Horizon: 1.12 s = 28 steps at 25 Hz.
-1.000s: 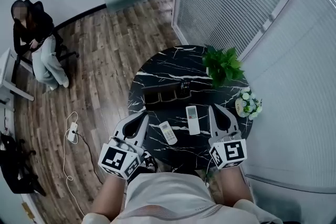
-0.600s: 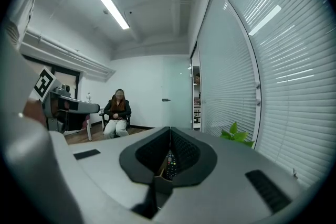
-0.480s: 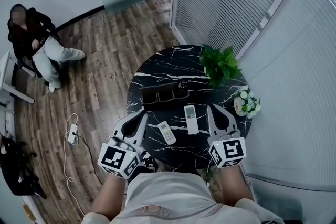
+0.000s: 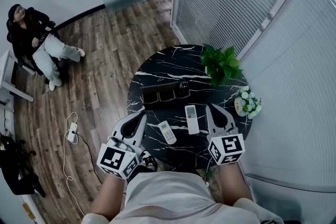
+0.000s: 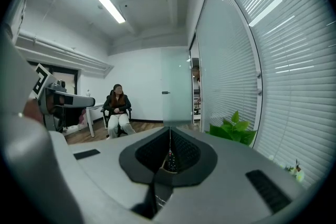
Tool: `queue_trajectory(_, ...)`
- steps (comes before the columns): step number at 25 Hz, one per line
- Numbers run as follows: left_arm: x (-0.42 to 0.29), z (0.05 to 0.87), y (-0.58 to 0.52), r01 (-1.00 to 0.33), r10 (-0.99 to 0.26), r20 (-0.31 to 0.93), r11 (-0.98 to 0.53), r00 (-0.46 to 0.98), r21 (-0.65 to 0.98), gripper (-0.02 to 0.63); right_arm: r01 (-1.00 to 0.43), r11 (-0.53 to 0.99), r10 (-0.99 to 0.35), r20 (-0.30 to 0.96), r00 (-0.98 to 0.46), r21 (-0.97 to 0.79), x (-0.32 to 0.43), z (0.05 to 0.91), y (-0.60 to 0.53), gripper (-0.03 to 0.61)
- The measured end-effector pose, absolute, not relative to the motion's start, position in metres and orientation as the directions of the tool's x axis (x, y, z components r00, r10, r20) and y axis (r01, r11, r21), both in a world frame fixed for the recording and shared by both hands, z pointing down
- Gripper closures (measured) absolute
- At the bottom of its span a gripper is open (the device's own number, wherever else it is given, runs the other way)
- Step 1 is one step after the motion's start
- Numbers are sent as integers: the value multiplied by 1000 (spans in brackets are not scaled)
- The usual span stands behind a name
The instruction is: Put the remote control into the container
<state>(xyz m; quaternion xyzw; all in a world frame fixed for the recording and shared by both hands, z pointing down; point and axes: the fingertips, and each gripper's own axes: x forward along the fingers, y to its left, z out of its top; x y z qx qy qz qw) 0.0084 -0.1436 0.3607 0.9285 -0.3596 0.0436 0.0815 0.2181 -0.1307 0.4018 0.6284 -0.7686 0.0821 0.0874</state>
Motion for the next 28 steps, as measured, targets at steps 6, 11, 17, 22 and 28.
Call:
queue_trajectory(6, -8, 370, -145, -698, -679, 165, -703, 715, 133, 604, -968, 239, -864, 438, -248, -76, 208, 463, -145, 479)
queue_trajectory(11, -23, 385, -147, -725, -699, 194, -671, 688, 153, 604, -970, 226, -769, 595, -233, -87, 209, 521, -159, 369)
queue_trajectory(17, -38, 399, -156, -754, -719, 227, -634, 657, 172, 604, -980, 165, -612, 768, -188, -108, 220, 594, -181, 325)
queue_trajectory(22, -40, 411, -157, -754, -715, 240, -629, 656, 189, 604, -989, 119, -450, 883, -131, -86, 231, 663, -194, 321)
queue_trajectory(28, -41, 428, -159, -751, -702, 269, -626, 660, 211, 604, -995, 70, -291, 952, -93, -76, 235, 719, -197, 288)
